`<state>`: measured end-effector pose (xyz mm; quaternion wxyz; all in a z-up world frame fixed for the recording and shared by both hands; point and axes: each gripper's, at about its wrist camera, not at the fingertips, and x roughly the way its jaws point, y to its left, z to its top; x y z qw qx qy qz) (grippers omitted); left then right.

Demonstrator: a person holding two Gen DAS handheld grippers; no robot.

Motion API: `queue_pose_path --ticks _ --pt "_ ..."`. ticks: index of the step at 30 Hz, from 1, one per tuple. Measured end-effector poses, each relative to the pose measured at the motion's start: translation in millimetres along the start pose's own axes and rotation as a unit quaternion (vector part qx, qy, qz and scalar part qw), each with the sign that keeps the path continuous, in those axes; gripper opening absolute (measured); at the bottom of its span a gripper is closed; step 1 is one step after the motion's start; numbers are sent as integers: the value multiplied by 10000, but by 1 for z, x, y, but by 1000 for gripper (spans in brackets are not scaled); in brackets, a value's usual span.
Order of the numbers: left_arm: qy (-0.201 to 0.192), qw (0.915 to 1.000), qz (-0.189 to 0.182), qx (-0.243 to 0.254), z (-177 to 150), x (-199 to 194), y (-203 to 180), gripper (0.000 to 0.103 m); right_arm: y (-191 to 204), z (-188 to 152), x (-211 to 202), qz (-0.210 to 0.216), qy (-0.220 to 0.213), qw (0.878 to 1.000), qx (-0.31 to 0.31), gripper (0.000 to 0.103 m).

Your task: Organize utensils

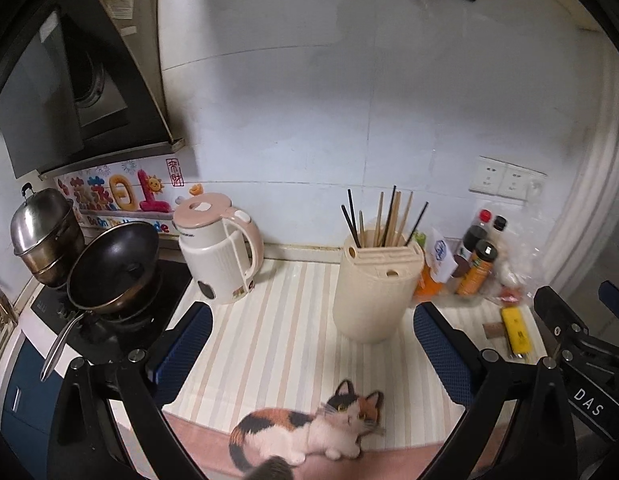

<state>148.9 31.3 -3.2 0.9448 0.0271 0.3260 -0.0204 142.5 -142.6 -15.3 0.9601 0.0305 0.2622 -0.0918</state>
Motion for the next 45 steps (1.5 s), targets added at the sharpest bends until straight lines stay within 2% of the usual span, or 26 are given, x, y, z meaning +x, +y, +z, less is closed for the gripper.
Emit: queue_pose_path --ticks 7,16,22,32,45 --pt "-89 9998 -122 142 -20 -44 16 103 9 -24 -65 -238 -80 9996 140 103" --pt "-132 9998 -60 115 -28 -68 27 103 13 -34 -103 -267 -101 9994 193 103" --pt "-121 9999 43 12 -29 -69 27 103 10 -29 -103 -214 -121 9995 173 103" --pt "76 9997 231 42 -30 -58 15 103 1 -28 -82 -152 157 9997 74 103" --pt "134 9996 234 84 -31 -54 11 103 -1 -27 -76 -131 210 9997 -8 103"
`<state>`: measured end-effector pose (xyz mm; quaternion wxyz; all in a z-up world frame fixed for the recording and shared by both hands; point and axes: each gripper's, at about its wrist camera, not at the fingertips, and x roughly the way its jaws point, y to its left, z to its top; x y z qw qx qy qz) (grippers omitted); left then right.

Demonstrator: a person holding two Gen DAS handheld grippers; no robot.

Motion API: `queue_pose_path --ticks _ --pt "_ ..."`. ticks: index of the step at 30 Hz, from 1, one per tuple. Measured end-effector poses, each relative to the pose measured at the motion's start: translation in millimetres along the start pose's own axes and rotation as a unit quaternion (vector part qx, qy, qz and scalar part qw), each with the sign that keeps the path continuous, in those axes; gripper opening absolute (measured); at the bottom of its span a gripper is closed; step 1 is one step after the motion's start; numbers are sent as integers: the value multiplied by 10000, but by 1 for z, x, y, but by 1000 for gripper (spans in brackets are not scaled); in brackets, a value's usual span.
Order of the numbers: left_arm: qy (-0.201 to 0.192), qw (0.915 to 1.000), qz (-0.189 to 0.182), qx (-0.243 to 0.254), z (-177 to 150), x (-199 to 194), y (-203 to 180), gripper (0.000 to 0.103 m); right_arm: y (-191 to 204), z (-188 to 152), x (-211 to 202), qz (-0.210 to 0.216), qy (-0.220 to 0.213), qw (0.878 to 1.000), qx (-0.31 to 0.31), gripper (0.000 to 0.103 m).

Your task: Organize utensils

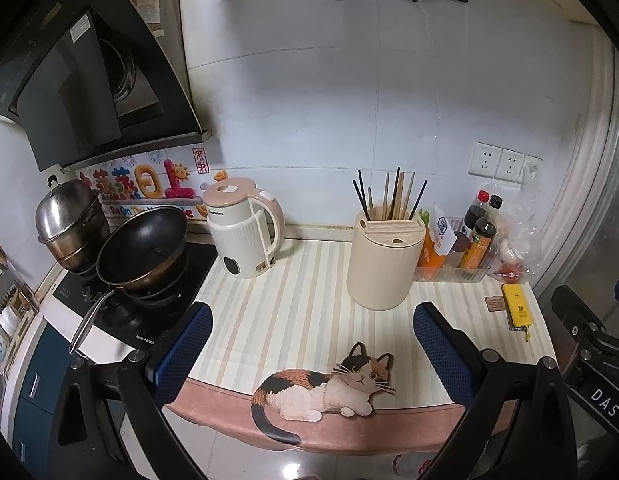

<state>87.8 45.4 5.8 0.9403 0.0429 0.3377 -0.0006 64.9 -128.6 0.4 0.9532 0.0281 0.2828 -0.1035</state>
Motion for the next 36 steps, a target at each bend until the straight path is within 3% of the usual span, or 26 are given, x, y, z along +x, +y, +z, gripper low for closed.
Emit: queue_pose_path --ticks 36 --pt "-75 10000 58 -16 9 -6 -4 103 0 3 -4 12 -3 10000 -9 103"
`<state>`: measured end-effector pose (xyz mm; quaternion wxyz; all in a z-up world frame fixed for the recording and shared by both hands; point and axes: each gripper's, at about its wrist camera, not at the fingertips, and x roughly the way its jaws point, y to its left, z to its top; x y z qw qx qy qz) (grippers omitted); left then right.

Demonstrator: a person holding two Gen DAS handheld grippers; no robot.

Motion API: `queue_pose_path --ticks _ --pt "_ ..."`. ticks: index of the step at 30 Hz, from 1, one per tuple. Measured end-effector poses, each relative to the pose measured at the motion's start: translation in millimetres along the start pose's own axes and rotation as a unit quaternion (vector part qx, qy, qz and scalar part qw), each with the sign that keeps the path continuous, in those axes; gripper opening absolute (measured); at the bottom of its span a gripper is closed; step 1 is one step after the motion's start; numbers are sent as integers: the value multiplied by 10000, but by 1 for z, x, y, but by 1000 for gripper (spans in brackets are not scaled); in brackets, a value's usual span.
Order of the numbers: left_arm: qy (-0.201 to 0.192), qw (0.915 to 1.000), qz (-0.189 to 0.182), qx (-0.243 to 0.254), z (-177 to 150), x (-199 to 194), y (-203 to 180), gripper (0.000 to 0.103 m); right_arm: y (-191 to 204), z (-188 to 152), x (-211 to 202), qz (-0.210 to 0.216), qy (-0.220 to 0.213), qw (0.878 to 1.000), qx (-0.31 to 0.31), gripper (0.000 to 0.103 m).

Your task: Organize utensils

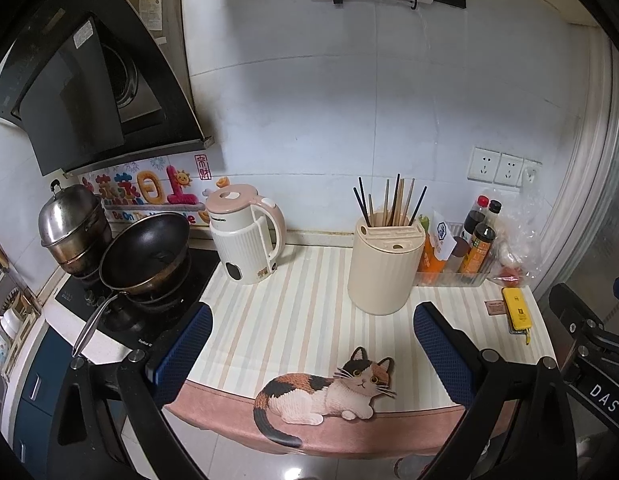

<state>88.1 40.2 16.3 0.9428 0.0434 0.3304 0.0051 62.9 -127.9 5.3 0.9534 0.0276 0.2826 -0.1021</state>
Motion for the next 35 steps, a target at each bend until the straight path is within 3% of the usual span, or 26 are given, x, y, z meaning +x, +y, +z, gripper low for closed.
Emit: queue_pose_path --ticks 35 --pt "-37 10000 -20 10 5 1 -1 103 3 5 -2 -20 -64 10000 1 103"
